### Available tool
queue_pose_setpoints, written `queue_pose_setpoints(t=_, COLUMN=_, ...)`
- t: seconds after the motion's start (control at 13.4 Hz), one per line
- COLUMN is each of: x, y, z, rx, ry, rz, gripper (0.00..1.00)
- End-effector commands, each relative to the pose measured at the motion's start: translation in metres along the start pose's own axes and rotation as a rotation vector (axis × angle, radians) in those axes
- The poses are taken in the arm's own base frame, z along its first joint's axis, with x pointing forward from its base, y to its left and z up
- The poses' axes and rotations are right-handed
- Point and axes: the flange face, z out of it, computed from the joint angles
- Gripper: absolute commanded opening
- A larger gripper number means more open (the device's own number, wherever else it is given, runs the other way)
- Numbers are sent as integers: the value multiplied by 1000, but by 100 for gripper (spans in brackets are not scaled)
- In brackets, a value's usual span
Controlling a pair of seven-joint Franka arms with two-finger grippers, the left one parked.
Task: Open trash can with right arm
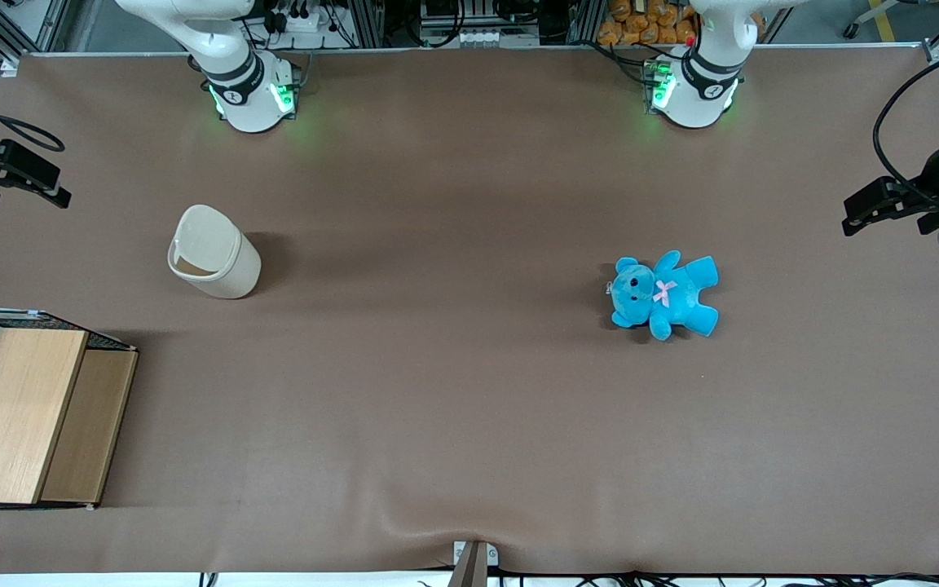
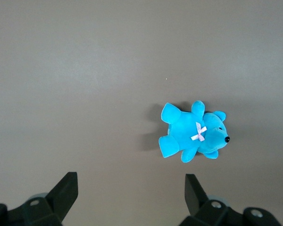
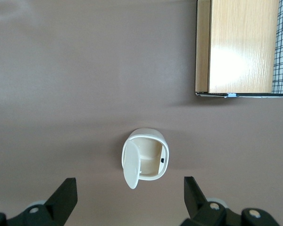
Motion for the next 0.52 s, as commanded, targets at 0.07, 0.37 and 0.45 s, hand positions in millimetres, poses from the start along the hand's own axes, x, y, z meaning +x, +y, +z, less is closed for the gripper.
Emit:
queue_pose_setpoints(t=0.07, x=-2, y=0, z=-10, rx=-20, ry=20, rz=-17, gripper=100)
queue_pose_setpoints(t=0.37, x=-3, y=-1, z=-15, rx=-20, ry=19, rz=-19, gripper=100)
queue_pose_setpoints(t=0.45, x=-4, y=-1, z=-14, rx=-20, ry=13, rz=-19, gripper=100)
